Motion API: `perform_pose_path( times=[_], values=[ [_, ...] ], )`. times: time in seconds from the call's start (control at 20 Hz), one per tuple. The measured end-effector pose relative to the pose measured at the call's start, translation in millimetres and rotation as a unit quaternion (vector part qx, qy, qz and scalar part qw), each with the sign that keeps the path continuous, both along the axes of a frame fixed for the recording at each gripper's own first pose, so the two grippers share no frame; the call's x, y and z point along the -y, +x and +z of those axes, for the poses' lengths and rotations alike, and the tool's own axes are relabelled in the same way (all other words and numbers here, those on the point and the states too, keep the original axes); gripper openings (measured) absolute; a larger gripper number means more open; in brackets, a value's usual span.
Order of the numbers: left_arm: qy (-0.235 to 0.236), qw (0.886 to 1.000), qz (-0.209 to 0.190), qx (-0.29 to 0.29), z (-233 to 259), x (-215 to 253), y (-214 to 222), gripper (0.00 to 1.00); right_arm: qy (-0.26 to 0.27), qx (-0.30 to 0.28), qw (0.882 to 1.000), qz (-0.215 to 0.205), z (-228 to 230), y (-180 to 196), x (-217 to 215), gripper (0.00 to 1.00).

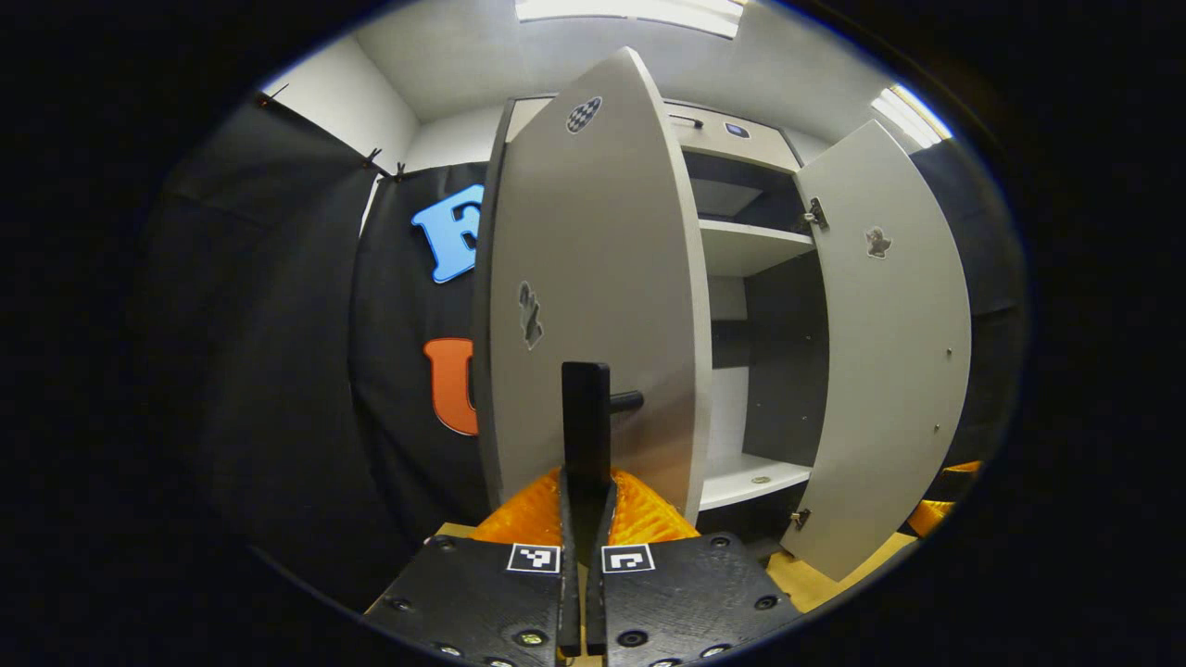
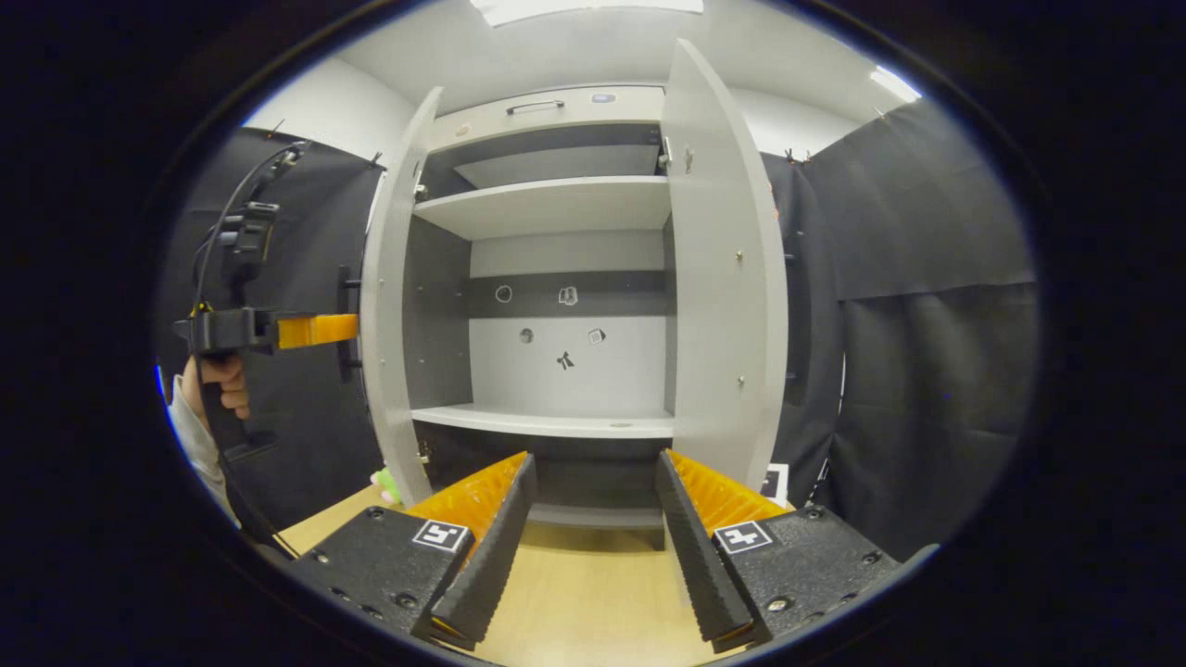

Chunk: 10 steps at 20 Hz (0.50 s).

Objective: Open the right door of the double-door shoe cabinet with the right hand, and open the left door with the left hand.

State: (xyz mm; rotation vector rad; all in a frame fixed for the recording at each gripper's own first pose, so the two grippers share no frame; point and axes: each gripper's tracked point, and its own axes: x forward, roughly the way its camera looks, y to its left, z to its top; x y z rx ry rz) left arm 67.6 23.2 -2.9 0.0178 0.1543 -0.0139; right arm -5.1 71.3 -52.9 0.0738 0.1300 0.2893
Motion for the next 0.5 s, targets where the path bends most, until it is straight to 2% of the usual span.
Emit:
perform_pose_path(
  times=[0.5],
  values=[
    [-0.023,0.999,0.031,0.01,5,-61,-22,0.01,0.003,-0.005,1.0,0.007,-2,-1,-18,0.84]
  ],
)
